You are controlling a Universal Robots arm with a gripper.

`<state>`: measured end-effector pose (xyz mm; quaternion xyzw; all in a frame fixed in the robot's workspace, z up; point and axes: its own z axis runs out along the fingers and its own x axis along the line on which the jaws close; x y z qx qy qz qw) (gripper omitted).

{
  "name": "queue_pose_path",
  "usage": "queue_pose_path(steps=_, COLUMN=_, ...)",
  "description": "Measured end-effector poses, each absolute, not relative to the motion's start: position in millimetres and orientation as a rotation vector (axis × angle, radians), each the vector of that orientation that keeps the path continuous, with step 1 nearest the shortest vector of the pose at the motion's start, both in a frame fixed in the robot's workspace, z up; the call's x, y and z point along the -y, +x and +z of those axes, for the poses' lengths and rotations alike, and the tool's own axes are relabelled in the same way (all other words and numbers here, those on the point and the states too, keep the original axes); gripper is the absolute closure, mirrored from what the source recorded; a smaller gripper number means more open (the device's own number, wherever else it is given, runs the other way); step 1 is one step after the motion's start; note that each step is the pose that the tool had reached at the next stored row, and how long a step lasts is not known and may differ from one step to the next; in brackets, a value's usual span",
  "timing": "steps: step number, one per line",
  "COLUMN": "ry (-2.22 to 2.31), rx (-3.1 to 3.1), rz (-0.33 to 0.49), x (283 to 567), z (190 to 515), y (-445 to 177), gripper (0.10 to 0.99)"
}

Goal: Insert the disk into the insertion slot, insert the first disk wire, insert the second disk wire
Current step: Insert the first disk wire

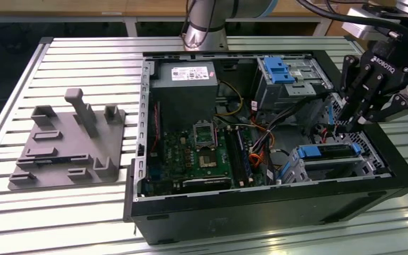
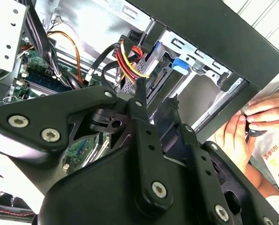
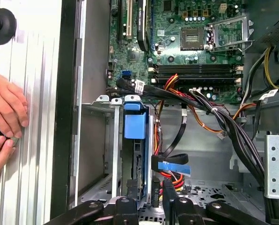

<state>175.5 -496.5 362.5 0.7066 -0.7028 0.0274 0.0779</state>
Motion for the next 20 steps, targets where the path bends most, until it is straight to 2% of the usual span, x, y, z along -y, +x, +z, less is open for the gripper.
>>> queue_pose_path(steps=20, ry=2.115, rx=2.096, rz=0.092, x=492.8, z=352.8, y=178.7, gripper=0.737)
